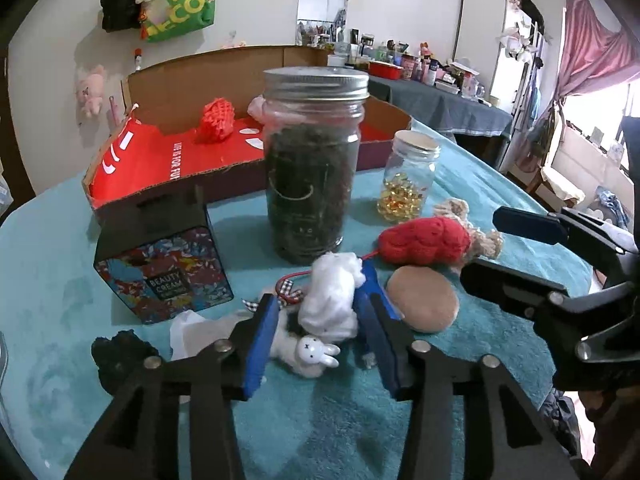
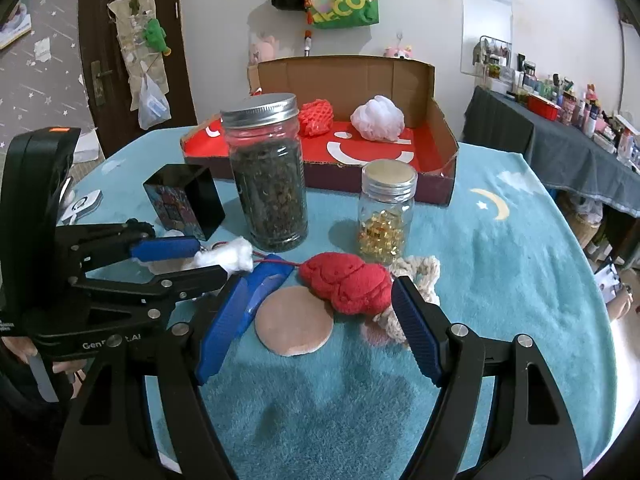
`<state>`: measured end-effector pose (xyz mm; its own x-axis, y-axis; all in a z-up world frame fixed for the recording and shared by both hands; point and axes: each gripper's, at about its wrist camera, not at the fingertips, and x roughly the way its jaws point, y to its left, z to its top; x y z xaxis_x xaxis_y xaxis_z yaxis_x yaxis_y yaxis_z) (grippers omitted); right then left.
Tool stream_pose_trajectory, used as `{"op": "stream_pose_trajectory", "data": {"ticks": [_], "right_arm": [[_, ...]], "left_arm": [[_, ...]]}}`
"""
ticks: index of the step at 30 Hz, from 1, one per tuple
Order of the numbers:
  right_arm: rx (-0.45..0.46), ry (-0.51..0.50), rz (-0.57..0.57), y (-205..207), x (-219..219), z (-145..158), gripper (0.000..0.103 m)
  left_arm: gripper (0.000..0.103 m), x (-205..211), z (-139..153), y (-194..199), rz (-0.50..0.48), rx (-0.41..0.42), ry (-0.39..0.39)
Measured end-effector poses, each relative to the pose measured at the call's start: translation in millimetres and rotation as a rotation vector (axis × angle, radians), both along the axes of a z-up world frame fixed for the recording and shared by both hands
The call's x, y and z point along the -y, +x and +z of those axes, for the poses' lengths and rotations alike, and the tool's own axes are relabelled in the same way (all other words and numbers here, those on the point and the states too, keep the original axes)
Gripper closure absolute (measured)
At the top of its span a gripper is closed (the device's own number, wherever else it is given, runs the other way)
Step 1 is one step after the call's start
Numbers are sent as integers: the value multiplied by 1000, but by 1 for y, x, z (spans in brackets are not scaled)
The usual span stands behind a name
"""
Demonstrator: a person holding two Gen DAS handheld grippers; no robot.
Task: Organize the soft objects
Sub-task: 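Withdraw both tools from the box back toward the remaining items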
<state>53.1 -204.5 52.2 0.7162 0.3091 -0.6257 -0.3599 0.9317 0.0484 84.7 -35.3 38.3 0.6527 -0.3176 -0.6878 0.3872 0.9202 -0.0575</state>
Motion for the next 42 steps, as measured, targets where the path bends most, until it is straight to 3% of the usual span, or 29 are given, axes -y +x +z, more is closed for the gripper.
{"op": "stream_pose_trajectory", "data": {"ticks": [4, 8, 13, 18, 31, 42], "right_arm": [[18, 5, -1, -7, 0, -1, 29], [60, 4, -39, -20, 2, -5, 29], [166, 11, -113, -43, 7, -6, 12], [223, 13, -183, -55, 12, -9, 8], [146, 44, -256, -52, 28, -45, 8], [122, 50, -268, -51, 30, -52, 8]], "left_arm": [[28, -3, 4, -19, 26, 77, -19], [15, -9, 10, -42, 82, 180, -44], [5, -14, 11, -65, 161, 293, -58], [4, -19, 4, -72, 208, 314, -71], [2, -34, -18, -74, 312, 283, -66], [2, -40, -18, -72, 316, 265, -79]]}}
